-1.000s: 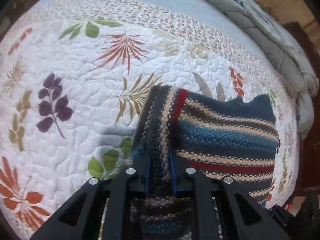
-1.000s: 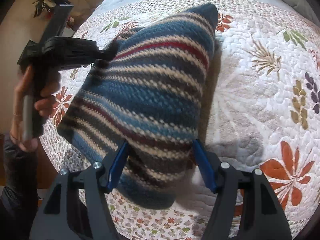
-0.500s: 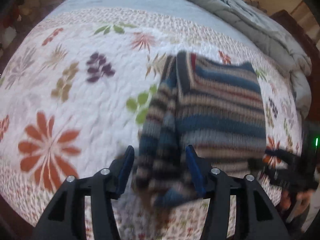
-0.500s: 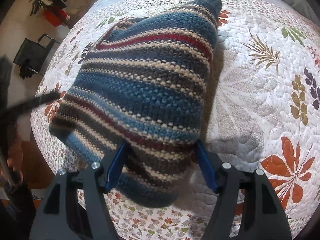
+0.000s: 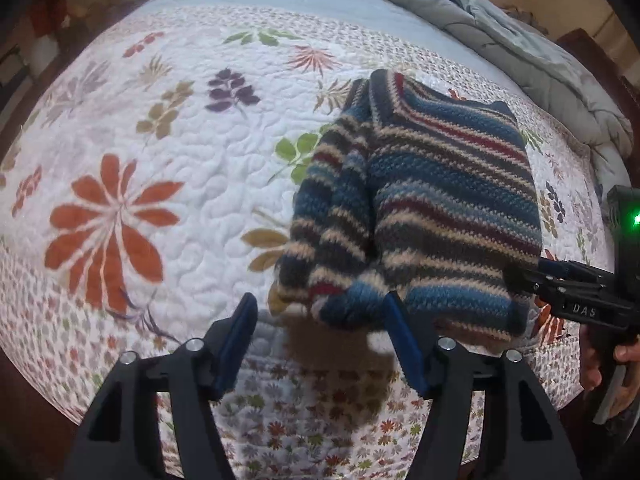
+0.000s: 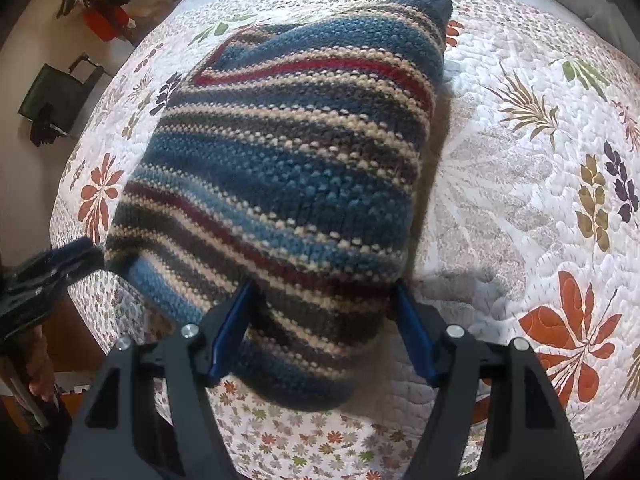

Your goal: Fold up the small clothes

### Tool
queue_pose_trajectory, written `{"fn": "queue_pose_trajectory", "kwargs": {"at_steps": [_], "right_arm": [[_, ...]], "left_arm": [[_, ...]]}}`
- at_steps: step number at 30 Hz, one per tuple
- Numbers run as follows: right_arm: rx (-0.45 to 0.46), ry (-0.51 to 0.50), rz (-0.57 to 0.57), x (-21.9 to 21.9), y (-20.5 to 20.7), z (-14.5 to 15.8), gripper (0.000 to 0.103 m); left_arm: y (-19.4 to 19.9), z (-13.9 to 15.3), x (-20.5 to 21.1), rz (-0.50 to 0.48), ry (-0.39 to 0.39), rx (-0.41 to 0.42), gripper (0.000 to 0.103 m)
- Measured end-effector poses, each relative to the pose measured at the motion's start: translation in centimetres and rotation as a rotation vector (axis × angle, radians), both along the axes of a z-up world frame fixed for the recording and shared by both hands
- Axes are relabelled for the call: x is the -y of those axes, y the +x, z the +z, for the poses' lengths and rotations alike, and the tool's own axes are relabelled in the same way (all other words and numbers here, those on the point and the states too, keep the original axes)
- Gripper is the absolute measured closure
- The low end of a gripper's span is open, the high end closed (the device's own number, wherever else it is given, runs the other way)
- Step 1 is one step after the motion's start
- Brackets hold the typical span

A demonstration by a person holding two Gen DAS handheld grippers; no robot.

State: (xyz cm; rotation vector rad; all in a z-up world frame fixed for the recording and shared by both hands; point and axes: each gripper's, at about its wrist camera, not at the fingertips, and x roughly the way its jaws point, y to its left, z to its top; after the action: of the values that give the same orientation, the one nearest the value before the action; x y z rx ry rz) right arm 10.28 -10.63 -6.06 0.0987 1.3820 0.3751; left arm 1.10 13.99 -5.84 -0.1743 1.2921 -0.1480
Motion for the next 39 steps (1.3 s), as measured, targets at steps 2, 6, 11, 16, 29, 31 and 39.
{"fn": "queue_pose_trajectory", "kwargs": {"at_steps": [2,6,11,16,29,31,39], "right_arm": [[0.002,-0.003,0.001,-0.1,0.0,-0.1,0.032],[-0.004,-0.004,-0.002,-0.3,0.1,-0.4,0.031],[-0.014,0.007,-0.003,-0.2,0.2,-0.7,0.031],[-0.014,0.013,-0.006,-0.1,0.4,-0.7,0.03],[0.05,0.082,0.019,-0.4,-0.9,3.1,0.031],[0.054,0.123,0.042,-0.8,-1.1,3.7,0.031],[-0.033,0.046,0.02,-1.6,0.1,-0.6,0.031]], "left_arm": [[-0.2,-0.5,-0.2,0.005,-0.026,-0.021,0.037],[0.1,-1.8,0.3,0.005,-0.05,-0.065,0.037],[0.5,-1.2,0.8,0.006,-0.136,-0.046,0.037],[2.3,-2.2,1.5,0.019,-0.084,-0.067,0.036],[4.0,3.6,-1.9,0.116,-0.203,0.132,0.08],[4.4,2.8,-3.6,0.16,-0.156,0.123,0.08],[4.1,-4.1,-3.4,0.145,-0.129,-0.013,0.077]]}}
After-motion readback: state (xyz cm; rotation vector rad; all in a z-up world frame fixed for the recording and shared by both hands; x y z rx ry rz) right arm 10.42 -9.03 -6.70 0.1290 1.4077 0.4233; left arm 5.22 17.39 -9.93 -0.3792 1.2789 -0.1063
